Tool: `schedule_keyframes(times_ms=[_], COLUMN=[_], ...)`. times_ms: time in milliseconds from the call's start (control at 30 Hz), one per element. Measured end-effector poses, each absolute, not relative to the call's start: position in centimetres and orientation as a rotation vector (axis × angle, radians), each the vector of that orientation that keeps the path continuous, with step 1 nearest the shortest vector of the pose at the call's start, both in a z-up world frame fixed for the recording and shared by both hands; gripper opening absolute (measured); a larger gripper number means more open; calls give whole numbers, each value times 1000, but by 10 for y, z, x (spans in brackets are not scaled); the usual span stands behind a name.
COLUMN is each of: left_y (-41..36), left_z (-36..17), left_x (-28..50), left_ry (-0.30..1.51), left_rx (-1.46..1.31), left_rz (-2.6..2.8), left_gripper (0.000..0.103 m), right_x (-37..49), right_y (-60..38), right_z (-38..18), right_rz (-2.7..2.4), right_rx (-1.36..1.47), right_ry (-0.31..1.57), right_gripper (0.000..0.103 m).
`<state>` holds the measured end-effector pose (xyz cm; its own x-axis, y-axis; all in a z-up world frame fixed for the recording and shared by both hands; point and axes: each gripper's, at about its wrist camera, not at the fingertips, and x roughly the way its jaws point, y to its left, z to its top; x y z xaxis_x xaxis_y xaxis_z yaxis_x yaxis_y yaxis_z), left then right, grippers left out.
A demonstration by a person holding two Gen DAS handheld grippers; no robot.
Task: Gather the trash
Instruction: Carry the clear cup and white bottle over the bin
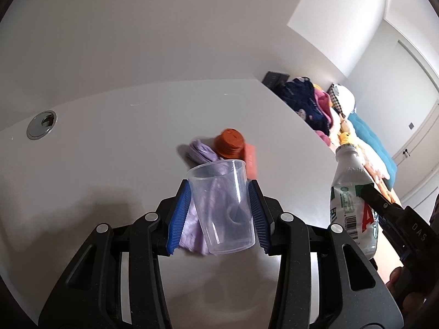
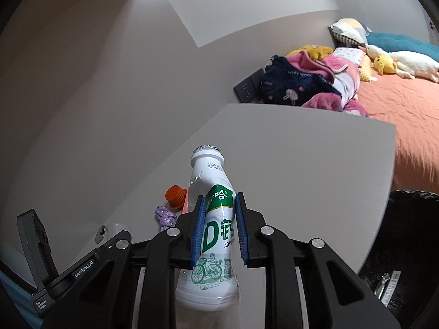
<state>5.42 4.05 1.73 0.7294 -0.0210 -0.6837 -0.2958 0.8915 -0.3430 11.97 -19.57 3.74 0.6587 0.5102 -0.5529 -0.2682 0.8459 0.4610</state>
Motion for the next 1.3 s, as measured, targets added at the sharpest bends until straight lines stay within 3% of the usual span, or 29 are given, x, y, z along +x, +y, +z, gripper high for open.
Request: schedule_keyframes(times_ms=[1300], left_y=[-111], left_z=[45], left_x=[14], left_ry=[733], left_rx=[-300], left_rz=[-98], left_gripper=[43], right_x=[13], right_y=[-345], right_z=[67], right_rz=[287], right_rx=[417], right_ry=[582], right_gripper=[24])
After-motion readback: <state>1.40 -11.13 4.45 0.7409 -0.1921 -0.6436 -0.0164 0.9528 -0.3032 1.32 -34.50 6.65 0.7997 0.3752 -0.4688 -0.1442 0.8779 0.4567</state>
